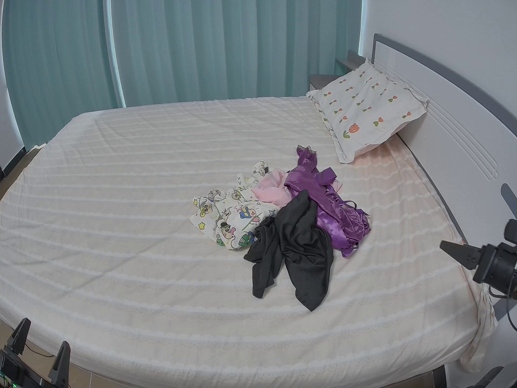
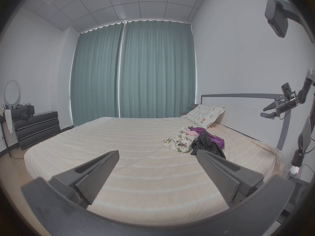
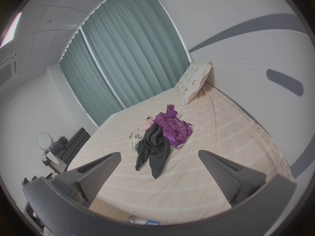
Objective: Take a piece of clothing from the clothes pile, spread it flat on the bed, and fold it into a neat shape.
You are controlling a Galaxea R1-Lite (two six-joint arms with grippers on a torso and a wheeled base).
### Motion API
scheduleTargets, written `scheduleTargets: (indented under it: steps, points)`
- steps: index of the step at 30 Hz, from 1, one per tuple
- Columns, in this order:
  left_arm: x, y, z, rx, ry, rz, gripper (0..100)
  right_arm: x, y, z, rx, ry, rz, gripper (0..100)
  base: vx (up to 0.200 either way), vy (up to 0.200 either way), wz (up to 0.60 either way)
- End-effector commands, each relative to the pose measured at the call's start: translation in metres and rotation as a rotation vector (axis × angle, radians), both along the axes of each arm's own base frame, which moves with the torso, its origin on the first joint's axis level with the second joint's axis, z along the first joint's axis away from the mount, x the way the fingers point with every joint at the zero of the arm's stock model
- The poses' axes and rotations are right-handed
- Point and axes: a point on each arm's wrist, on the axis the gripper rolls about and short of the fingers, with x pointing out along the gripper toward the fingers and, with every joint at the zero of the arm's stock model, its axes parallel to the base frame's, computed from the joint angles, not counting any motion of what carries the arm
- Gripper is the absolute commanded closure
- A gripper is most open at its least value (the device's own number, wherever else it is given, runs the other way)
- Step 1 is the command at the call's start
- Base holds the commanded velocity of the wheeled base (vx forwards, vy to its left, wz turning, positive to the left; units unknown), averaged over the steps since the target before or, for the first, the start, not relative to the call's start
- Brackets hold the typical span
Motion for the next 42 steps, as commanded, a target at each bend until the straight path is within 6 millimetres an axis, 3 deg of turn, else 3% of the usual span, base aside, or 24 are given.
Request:
scheduleTargets:
  steps: [1,3,12,14,24,27,33,41,42]
  points:
    - [0.000,0.000,-0.005,0.000,-0.001,0.000,0,0.089,0.018,-0.061,0.057,0.226,-0.023,0,0.000,0.000,0.00]
    - [0.000,0.000,-0.005,0.000,-0.003,0.000,0,0.110,0.025,-0.082,0.068,0.238,-0.054,0,0.000,0.000,0.00]
    - [0.000,0.000,-0.005,0.000,-0.003,0.000,0,0.150,0.050,-0.129,0.086,0.271,-0.096,0,0.000,0.000,0.00]
    - [0.000,0.000,-0.005,0.000,-0.001,0.000,0,0.168,0.061,-0.147,0.141,0.276,-0.147,0,0.000,0.000,0.00]
    - [0.000,0.000,-0.005,0.000,-0.003,0.000,0,0.188,0.080,-0.194,0.206,0.282,-0.149,0,0.000,0.000,0.00]
    - [0.000,0.000,-0.005,0.000,-0.003,0.000,0,0.186,0.097,-0.209,0.188,0.305,-0.105,0,0.000,0.000,0.00]
    - [0.000,0.000,-0.005,0.000,-0.001,0.000,0,0.192,0.123,-0.208,0.182,0.282,-0.030,0,0.000,0.000,0.00]
    - [0.000,0.000,-0.005,0.000,-0.001,0.000,0,0.210,0.135,-0.205,0.184,0.299,-0.001,0,0.000,0.000,0.00]
    - [0.000,0.000,-0.005,0.000,-0.003,0.000,0,0.213,0.143,-0.202,0.189,0.284,0.017,0,0.000,0.000,0.00]
